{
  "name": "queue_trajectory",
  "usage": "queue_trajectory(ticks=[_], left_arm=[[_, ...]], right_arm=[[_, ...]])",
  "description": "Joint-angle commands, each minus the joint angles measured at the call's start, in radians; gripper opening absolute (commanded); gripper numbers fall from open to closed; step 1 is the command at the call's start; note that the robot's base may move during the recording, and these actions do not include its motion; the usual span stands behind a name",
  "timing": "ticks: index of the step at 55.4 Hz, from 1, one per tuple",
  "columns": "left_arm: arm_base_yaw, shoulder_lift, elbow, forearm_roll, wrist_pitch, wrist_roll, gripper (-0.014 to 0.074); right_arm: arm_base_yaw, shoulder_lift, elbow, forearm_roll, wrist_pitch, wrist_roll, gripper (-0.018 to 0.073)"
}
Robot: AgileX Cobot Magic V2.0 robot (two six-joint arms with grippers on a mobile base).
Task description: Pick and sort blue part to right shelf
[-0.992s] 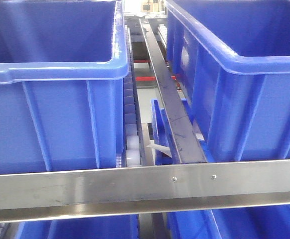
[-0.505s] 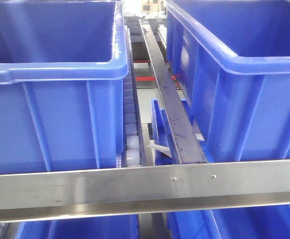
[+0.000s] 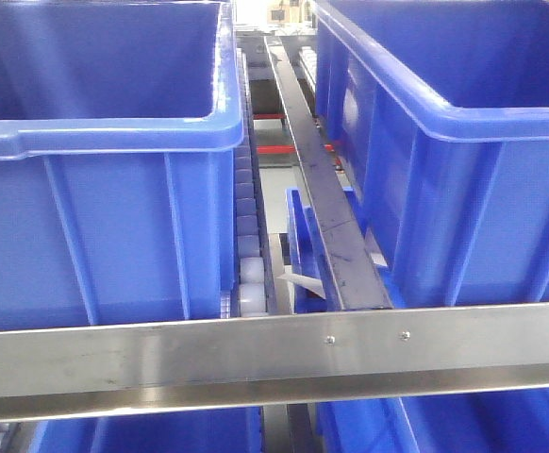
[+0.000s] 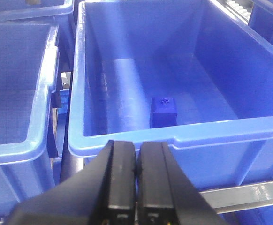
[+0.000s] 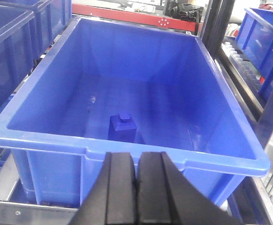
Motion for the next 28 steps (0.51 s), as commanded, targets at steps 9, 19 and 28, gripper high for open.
queue_trajectory(ticks=[9, 19, 28], left_arm=[[0.039, -0.026, 0.053, 0.018, -0.228, -0.001, 0.0134], [0.133, -0.026, 0.221, -0.045, -0.473, 0.025, 0.0134], [0.141, -0.026, 0.411, -0.061, -0.724, 0.025, 0.0134]], right_arm=[[-0.003, 0.024, -0.023, -0.001, -0.097, -0.006, 0.0041], [-0.003, 0.024, -0.023, -0.001, -0.097, -0.006, 0.0041], [-0.003, 0.024, -0.023, -0.001, -0.097, -0.006, 0.0041]])
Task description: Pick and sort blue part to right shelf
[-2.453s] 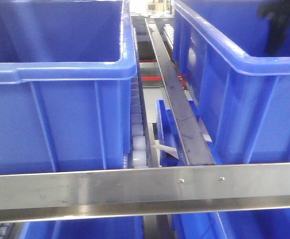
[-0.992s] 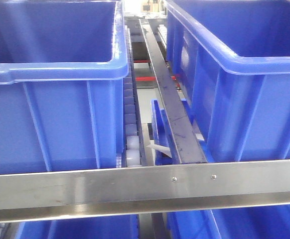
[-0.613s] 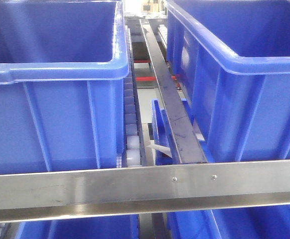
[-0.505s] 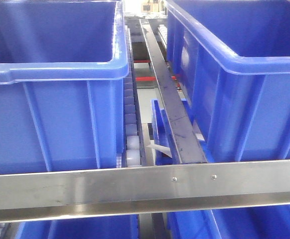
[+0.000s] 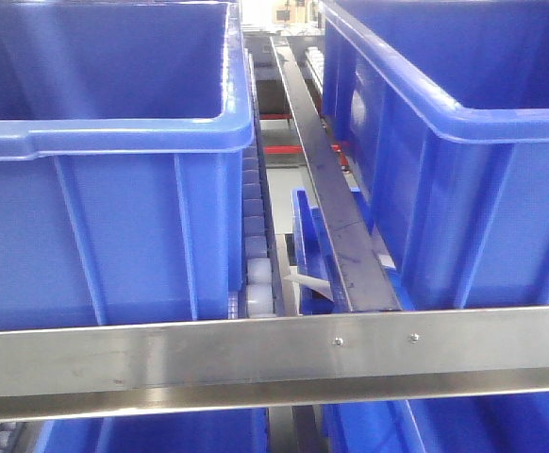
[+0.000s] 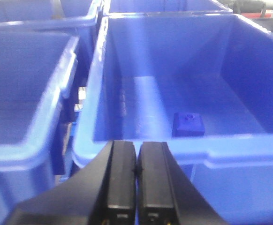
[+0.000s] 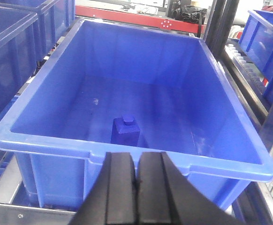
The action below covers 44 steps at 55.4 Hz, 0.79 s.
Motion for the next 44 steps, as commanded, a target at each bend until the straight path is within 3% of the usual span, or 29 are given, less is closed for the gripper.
queue_trajectory(ticks=[1, 8, 10, 44], left_arm=[[0.003, -0.026, 0.066, -0.02, -0.241, 0.003, 0.0134], [0.003, -0.026, 0.188, -0.087, -0.409, 0.003, 0.0134], [0.003, -0.026, 0.178, -0.093, -0.348, 0.003, 0.0134], [0.003, -0.026, 0.183, -0.093, -0.358, 0.003, 0.0134]], right_arm=[[-0.003, 0.024, -0.023, -0.001, -0.093, -0.005, 0.0041], [-0.003, 0.024, -0.023, -0.001, -0.093, -0.005, 0.0041], [-0.003, 0.024, -0.023, -0.001, -0.093, -0.005, 0.0041], [-0.003, 0.024, -0.023, -0.001, -0.094, -0.005, 0.0041]])
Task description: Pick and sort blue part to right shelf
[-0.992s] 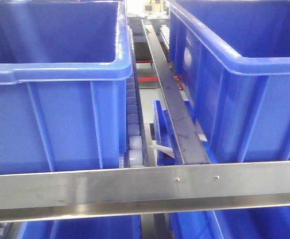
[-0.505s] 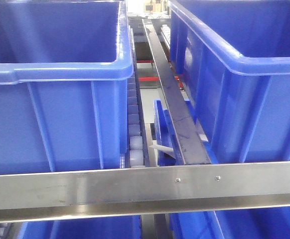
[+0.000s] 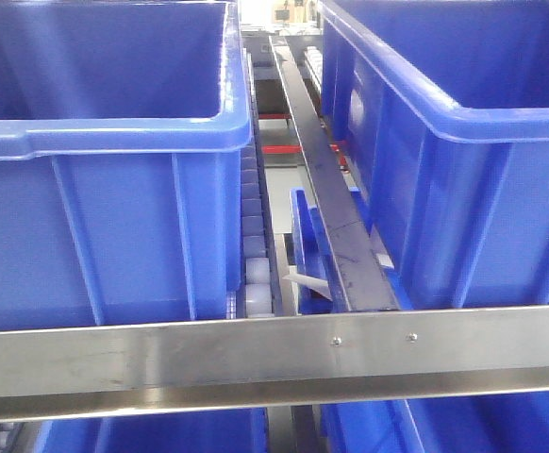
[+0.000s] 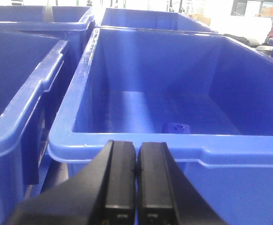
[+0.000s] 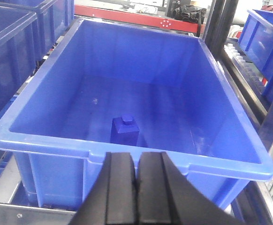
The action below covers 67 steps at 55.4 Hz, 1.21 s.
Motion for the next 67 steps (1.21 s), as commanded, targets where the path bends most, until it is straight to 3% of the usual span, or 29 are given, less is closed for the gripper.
queue_trajectory(ticks=[1, 21, 41, 50, 67], left_arm=[[0.003, -0.026, 0.031, -0.008, -0.098, -0.001, 0.0134], [0.003, -0.026, 0.031, -0.008, -0.098, -0.001, 0.0134], [0.003, -0.026, 0.031, -0.008, -0.098, -0.001, 0.0134], [0.003, -0.026, 0.031, -0.008, -0.098, -0.001, 0.0134], [0.003, -0.026, 0.031, -0.008, -0.098, -0.001, 0.0134]], right_arm=[[-0.003, 0.023, -0.023, -0.001, -0.093, -0.005, 0.0041], [-0.003, 0.022, -0.014, -0.004, -0.101, -0.005, 0.0041], [-0.01, -0.01, 0.319, -0.025, -0.445, 0.093, 0.0041], [-0.035, -0.026, 0.44, 0.038, -0.559, 0.102, 0.0041], [-0.035, -0.026, 0.437, 0.047, -0.533, 0.102, 0.0041]])
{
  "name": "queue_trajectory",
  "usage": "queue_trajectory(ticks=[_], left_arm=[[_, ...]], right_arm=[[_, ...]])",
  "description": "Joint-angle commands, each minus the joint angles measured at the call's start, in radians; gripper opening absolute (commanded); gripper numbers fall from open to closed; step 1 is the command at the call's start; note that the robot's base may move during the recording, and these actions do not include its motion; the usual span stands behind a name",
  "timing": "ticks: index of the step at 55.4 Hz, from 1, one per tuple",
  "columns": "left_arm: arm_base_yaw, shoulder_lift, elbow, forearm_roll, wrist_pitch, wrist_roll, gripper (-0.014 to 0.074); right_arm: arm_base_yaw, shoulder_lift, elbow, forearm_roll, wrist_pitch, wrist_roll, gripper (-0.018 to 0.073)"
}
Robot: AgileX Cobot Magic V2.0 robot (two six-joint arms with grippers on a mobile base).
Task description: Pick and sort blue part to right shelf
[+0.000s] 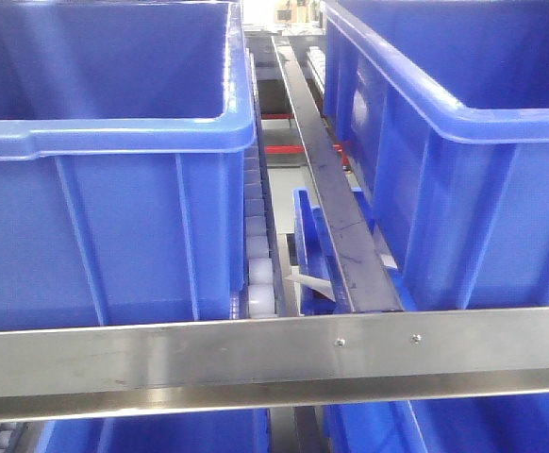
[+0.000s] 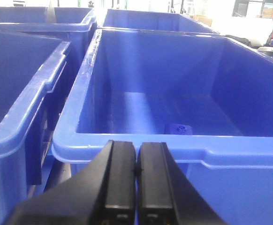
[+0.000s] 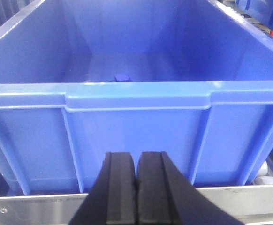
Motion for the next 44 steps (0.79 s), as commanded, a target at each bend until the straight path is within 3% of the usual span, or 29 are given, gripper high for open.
queue_trajectory(ticks=[1, 44], left_arm=[[0.003, -0.026, 0.031, -0.008, -0.095, -0.001, 0.0134], [0.003, -0.026, 0.031, -0.008, -0.095, -0.001, 0.0134]], right_arm=[[-0.006, -0.019, -0.007, 0.005, -0.098, 0.001, 0.0041], [-0.006, -0.019, -0.007, 0.005, -0.078, 0.001, 0.0041]])
